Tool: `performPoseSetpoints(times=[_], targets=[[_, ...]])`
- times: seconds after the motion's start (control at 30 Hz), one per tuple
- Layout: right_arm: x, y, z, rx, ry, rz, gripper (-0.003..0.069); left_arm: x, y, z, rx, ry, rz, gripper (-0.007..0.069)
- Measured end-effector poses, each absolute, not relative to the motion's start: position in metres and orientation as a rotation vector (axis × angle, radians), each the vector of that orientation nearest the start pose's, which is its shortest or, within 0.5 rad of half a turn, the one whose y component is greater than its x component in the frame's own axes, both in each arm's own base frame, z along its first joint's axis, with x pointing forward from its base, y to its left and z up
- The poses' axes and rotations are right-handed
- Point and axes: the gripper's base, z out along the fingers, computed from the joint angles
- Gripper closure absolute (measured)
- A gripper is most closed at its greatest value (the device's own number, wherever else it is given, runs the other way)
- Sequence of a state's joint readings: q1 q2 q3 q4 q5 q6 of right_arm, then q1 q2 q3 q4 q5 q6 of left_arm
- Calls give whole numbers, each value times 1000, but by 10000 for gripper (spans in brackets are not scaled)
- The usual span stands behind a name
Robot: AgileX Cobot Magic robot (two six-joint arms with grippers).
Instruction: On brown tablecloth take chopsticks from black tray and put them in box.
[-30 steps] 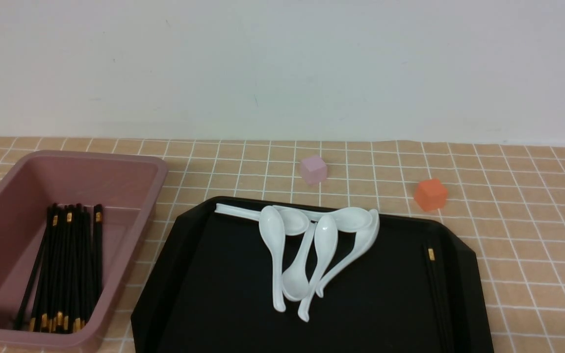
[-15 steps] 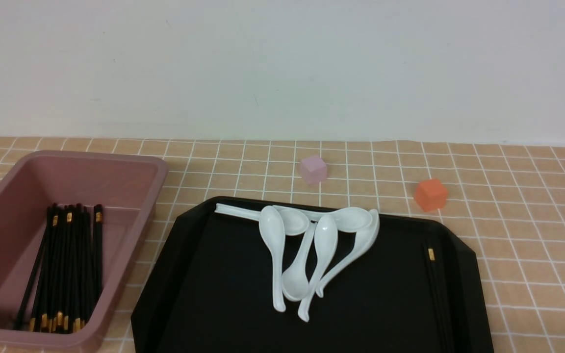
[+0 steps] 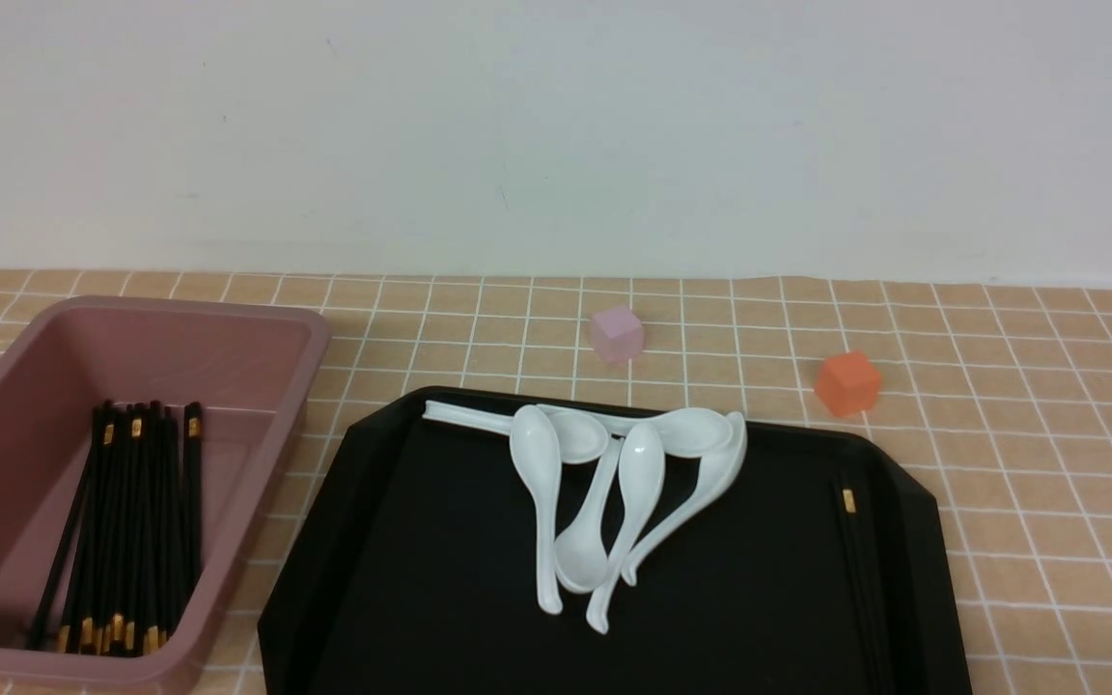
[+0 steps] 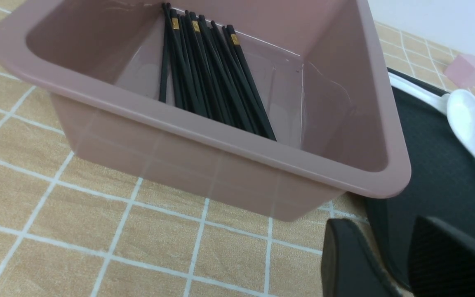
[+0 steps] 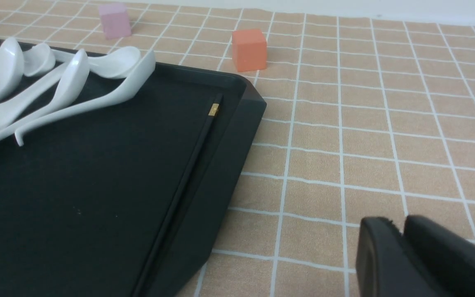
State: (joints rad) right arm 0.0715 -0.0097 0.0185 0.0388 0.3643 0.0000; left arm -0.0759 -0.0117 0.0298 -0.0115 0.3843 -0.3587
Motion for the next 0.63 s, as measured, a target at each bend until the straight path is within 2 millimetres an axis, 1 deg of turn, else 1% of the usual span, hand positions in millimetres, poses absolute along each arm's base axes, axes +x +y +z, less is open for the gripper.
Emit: performPoseSetpoints(times=[0.63], targets=[[53,5,175,-35,1857,93,533,52,-4,169,-275,1878,-308,385]])
